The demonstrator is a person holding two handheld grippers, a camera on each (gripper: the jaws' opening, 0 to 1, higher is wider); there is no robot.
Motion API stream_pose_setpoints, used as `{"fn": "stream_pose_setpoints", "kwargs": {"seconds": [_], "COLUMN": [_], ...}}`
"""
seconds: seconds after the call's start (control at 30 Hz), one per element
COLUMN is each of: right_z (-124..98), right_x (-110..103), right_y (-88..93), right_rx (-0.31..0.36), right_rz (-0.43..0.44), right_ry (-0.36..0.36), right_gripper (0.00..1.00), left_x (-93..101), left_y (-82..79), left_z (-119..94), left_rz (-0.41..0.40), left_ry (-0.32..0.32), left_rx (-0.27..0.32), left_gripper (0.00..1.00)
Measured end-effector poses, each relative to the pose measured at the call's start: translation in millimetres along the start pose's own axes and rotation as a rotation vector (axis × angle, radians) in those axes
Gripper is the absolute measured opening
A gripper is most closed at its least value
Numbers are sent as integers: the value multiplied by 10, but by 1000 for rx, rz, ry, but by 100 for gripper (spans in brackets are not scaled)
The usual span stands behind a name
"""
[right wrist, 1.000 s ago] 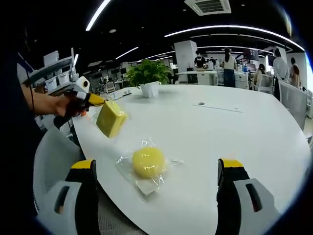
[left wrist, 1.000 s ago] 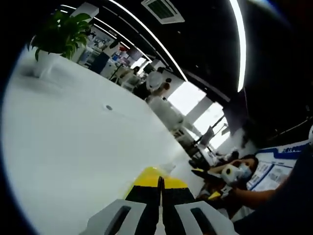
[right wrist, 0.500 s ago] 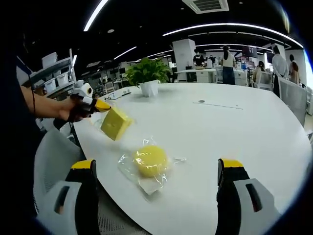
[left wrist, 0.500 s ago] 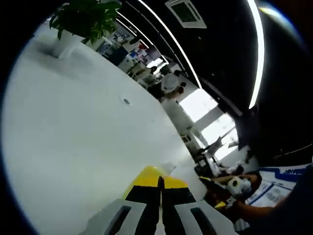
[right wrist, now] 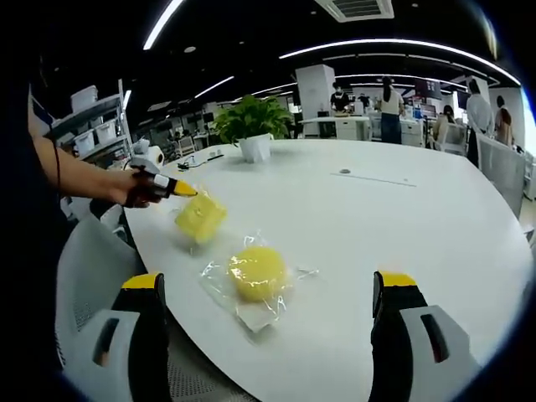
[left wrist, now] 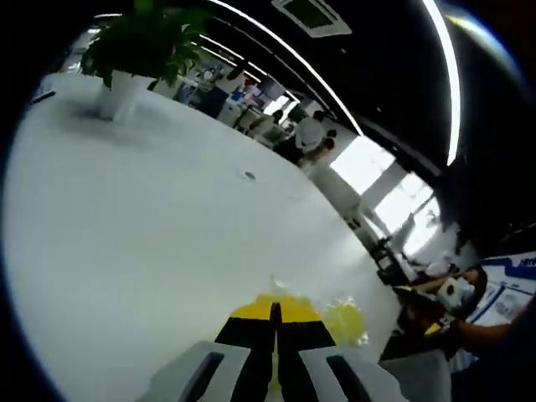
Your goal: Compare the silicone blocks by pressing each to a similar depth, holding the contact briefly, and releasing to observe deformation and rebound differences across the visible hardness samples.
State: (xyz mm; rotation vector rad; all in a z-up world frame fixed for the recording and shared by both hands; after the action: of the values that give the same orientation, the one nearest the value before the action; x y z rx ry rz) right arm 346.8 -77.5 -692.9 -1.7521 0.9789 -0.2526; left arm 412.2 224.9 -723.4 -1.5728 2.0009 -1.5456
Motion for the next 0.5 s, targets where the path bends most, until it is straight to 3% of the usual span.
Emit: {"fn": "stream_pose_setpoints", "kwargs": {"seconds": [0.07, 0.2, 0.4, 0.5], "right_z": [5, 25, 42, 45], "right_x": [-2, -11, -23, -13], "right_y": [1, 28, 11, 24], "right_rx": [-3, -16, -12, -15], "right_rz": [-1, -5, 1, 7], "right_ry": [1, -2, -4, -1], "right_gripper": [96, 96, 96, 96], "left_x": [-56, -107, -186, -210], "left_y": [46, 105, 165, 200], "left_z": [18, 72, 111, 114], "left_rz": [75, 212, 229, 255], "left_ry": [-38, -46, -67, -40], "left_rx": [-38, -69, -85, -74], "left_gripper": [0, 0, 0, 0]}}
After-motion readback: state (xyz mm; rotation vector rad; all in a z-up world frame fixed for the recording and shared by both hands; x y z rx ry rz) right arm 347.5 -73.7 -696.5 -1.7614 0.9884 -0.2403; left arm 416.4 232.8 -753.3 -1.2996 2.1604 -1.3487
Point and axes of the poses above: the point that each gripper's makers call its tool centre point, and the gripper's own axes: z roughly forward along the fingers, x roughly to its right, y roughly out of its underside, the point moved 1 cm from there along -z, roughly backward along the fingers, and after that the axes turned 7 degrees about z, right-handed, at the moved point
